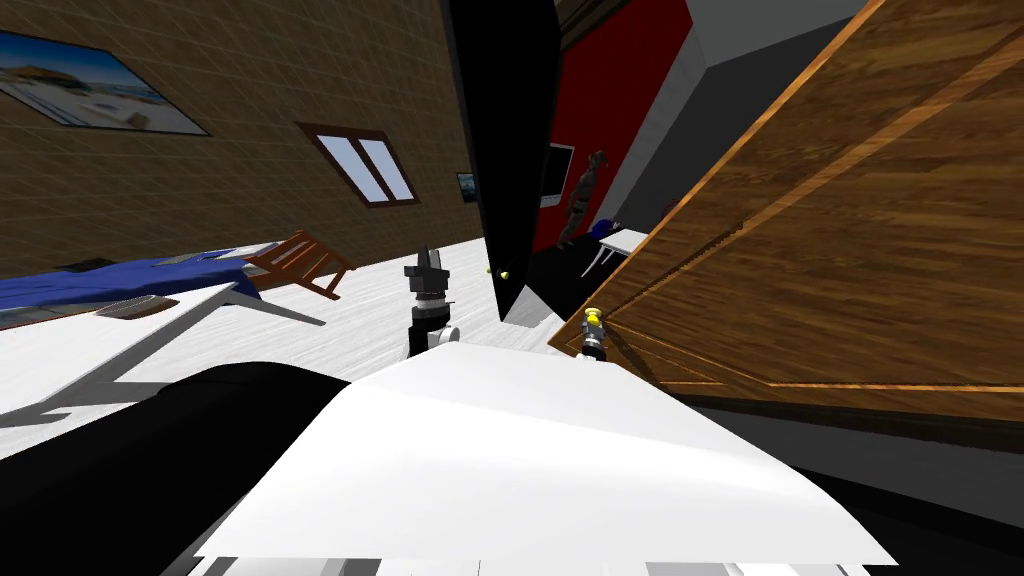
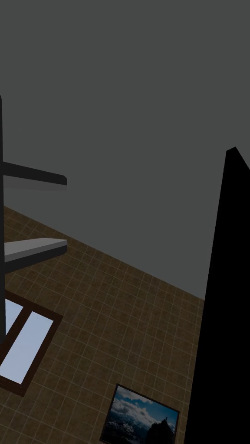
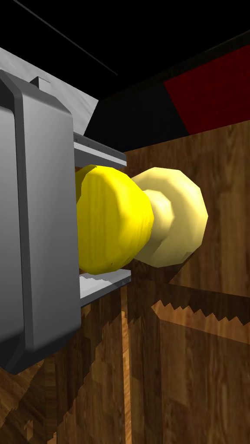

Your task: Pull the door open

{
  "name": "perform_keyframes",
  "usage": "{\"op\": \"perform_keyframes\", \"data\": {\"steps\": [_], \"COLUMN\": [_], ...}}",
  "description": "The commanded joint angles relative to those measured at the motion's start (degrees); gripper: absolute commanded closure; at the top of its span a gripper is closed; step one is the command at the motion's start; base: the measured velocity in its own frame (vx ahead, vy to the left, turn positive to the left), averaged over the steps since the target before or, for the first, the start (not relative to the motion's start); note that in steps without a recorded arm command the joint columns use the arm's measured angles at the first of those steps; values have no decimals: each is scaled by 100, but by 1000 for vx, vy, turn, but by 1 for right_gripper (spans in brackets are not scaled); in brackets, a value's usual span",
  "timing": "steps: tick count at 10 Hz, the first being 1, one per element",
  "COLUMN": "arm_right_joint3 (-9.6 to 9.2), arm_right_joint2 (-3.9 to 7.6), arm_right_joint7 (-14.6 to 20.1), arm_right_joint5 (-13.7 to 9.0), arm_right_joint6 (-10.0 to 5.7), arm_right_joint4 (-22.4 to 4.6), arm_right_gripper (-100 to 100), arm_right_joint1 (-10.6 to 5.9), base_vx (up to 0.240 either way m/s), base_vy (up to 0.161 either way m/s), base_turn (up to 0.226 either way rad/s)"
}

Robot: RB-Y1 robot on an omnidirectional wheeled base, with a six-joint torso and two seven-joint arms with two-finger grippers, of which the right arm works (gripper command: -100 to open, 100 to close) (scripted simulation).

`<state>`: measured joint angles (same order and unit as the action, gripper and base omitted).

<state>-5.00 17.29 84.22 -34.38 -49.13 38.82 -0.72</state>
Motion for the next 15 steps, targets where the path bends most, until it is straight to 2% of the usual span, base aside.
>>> {"op": "perform_keyframes", "data": {"steps": [1,2,3,4,12,13,14,15], "arm_right_joint3": [-92,-141,-106,-213,-689,-649,-785,-814], "arm_right_joint2": [75,119,100,155,467,442,522,545], "arm_right_joint7": [140,219,174,282,764,718,853,885], "arm_right_joint5": [49,73,56,107,338,316,385,400], "arm_right_joint6": [28,45,23,18,-98,-66,-142,-163], "arm_right_joint4": [74,85,38,68,280,251,275,283], "arm_right_gripper": [100,100,100,100,100,100,100,100], "arm_right_joint1": [20,31,1,56,283,266,343,359], "base_vx": [-220,-206,-84,-127,-204,-91,-142,-196], "base_vy": [-39,-4,2,-14,-16,-24,-16,-34], "base_turn": [136,101,24,82,77,29,93,83]}}
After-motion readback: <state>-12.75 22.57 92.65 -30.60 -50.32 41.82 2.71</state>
